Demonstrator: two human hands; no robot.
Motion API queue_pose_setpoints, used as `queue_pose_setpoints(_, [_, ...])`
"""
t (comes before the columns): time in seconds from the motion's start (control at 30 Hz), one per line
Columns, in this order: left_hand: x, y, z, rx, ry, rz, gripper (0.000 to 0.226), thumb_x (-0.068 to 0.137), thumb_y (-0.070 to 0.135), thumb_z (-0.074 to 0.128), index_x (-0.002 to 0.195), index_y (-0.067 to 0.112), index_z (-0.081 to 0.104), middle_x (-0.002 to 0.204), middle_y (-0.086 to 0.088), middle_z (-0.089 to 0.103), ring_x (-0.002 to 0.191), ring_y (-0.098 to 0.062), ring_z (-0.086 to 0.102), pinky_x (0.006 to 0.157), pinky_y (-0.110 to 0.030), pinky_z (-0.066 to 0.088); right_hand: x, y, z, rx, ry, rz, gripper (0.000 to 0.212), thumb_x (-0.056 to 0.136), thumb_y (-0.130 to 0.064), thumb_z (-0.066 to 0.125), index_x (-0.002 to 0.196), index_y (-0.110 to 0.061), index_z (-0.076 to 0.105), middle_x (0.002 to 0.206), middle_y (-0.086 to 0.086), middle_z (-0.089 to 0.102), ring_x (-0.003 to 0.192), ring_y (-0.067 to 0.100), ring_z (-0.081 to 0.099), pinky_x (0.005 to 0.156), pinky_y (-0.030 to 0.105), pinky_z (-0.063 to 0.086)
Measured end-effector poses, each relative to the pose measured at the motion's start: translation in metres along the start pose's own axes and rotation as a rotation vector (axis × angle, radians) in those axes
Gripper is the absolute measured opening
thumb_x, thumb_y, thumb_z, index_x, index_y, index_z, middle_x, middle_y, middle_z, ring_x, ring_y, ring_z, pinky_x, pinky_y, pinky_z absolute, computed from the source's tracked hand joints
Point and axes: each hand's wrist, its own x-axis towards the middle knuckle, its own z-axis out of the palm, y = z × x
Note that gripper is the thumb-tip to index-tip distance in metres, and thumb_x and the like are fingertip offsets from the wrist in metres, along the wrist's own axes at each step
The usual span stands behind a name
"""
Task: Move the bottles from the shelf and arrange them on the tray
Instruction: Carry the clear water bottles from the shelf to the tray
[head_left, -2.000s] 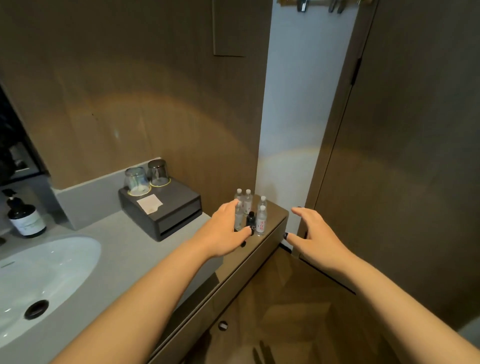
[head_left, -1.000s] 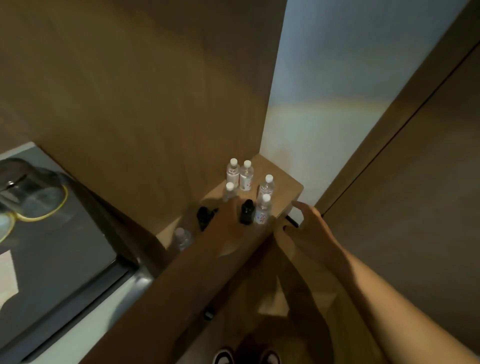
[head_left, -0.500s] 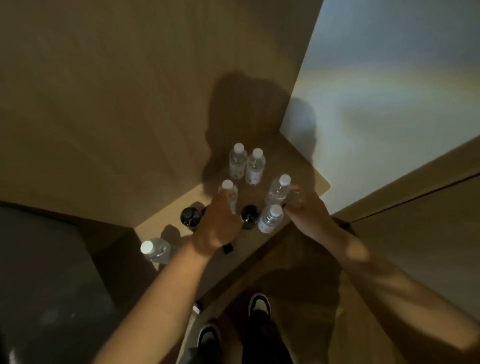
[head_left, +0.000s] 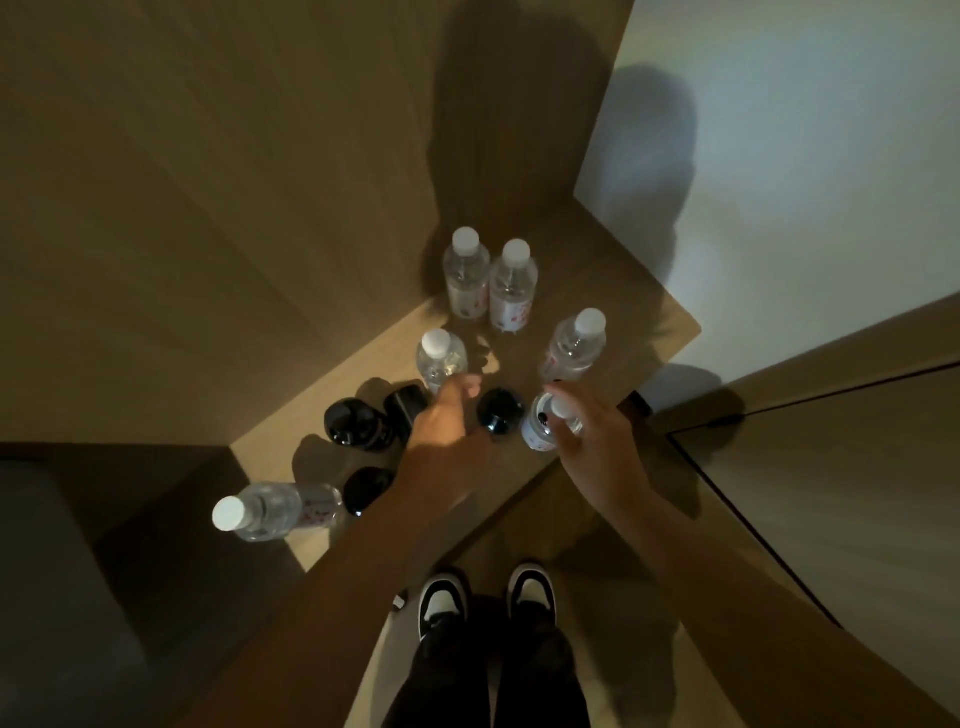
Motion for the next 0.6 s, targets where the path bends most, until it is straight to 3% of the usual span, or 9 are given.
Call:
queue_pose_setpoints(0.1, [-0.004, -0.004, 0.006, -0.056, 0.051, 0.055, 0.040, 0.085, 0.004, 0.050, 0.121, 0.020, 0.053, 0.121, 0.009, 0.056, 0.110, -0.003, 0.048, 0.086, -0.011, 0.036, 0.003, 0.003, -0.001, 0.013, 0.002, -0.026, 0.042, 0.097, -0.037, 0.042, 0.128, -0.012, 0.055, 0.126, 0.009, 0.061, 0.113, 0.019, 0.061, 0.091, 0.035, 0.053])
queue_pose_setpoints(0.17, [-0.007, -0.003, 0.007, -0.062, 0.045, 0.097, 0.034, 0.086, 0.010, 0.053, 0.119, 0.018, 0.055, 0.116, 0.013, 0.056, 0.108, 0.001, 0.049, 0.092, -0.015, 0.036, 0.003, 0.006, -0.007, 0.024, 0.013, -0.026, 0.049, 0.097, -0.046, 0.035, 0.125, -0.011, 0.055, 0.122, 0.010, 0.062, 0.110, 0.020, 0.061, 0.088, 0.038, 0.054])
queue_pose_setpoints(0.23, [-0.007, -0.001, 0.007, -0.075, 0.030, 0.115, 0.036, 0.082, 0.024, 0.056, 0.119, 0.023, 0.055, 0.114, 0.019, 0.057, 0.091, 0.011, 0.050, 0.083, -0.011, 0.041, 0.001, 0.004, -0.020, 0.027, 0.067, -0.039, 0.040, 0.098, -0.038, 0.041, 0.121, -0.010, 0.056, 0.115, 0.012, 0.064, 0.103, 0.021, 0.063, 0.083, 0.042, 0.056])
queue_pose_setpoints(0.3, [-0.008, 0.004, 0.006, -0.091, -0.019, 0.103, 0.044, 0.081, 0.023, 0.063, 0.123, 0.028, 0.050, 0.118, 0.021, 0.056, 0.085, 0.011, 0.049, 0.075, -0.008, 0.040, 0.000, -0.004, -0.039, 0.021, 0.100, -0.096, 0.030, 0.097, -0.026, 0.048, 0.119, -0.009, 0.056, 0.111, 0.012, 0.065, 0.099, 0.019, 0.063, 0.079, 0.043, 0.057])
queue_pose_setpoints(0.33, [-0.010, 0.008, 0.006, -0.113, -0.066, 0.096, 0.050, 0.081, 0.019, 0.065, 0.126, 0.030, 0.046, 0.120, 0.021, 0.055, 0.093, 0.010, 0.051, 0.078, -0.009, 0.040, 0.000, -0.013, -0.051, 0.006, 0.096, -0.135, 0.027, 0.096, -0.022, 0.051, 0.119, -0.009, 0.056, 0.110, 0.010, 0.066, 0.098, 0.017, 0.062, 0.079, 0.042, 0.057])
queue_pose_setpoints(0.43, [-0.016, 0.024, 0.006, -0.141, -0.152, 0.172, 0.067, 0.077, 0.017, 0.071, 0.134, 0.029, 0.037, 0.132, 0.014, 0.051, 0.125, -0.001, 0.044, 0.104, -0.023, 0.035, 0.004, -0.050, -0.096, -0.018, 0.005, -0.227, 0.033, 0.093, -0.017, 0.058, 0.125, -0.013, 0.052, 0.116, 0.006, 0.065, 0.102, 0.012, 0.061, 0.083, 0.039, 0.057])
queue_pose_setpoints(0.5, [-0.018, 0.038, 0.006, -0.142, -0.175, 0.238, 0.075, 0.076, 0.019, 0.077, 0.136, 0.028, 0.033, 0.135, 0.014, 0.048, 0.131, 0.000, 0.040, 0.109, -0.027, 0.030, 0.010, -0.080, -0.127, 0.007, -0.068, -0.282, 0.042, 0.090, -0.018, 0.061, 0.130, -0.016, 0.048, 0.117, 0.003, 0.065, 0.102, 0.011, 0.063, 0.081, 0.036, 0.058])
queue_pose_setpoints(0.6, [-0.019, 0.056, 0.004, -0.171, -0.188, 0.338, 0.086, 0.070, 0.022, 0.083, 0.140, 0.020, 0.034, 0.136, 0.008, 0.051, 0.129, -0.005, 0.046, 0.107, -0.031, 0.039, 0.020, -0.126, -0.163, 0.070, -0.129, -0.295, 0.053, 0.087, -0.021, 0.065, 0.134, -0.021, 0.041, 0.117, -0.003, 0.066, 0.103, 0.010, 0.065, 0.081, 0.033, 0.059])
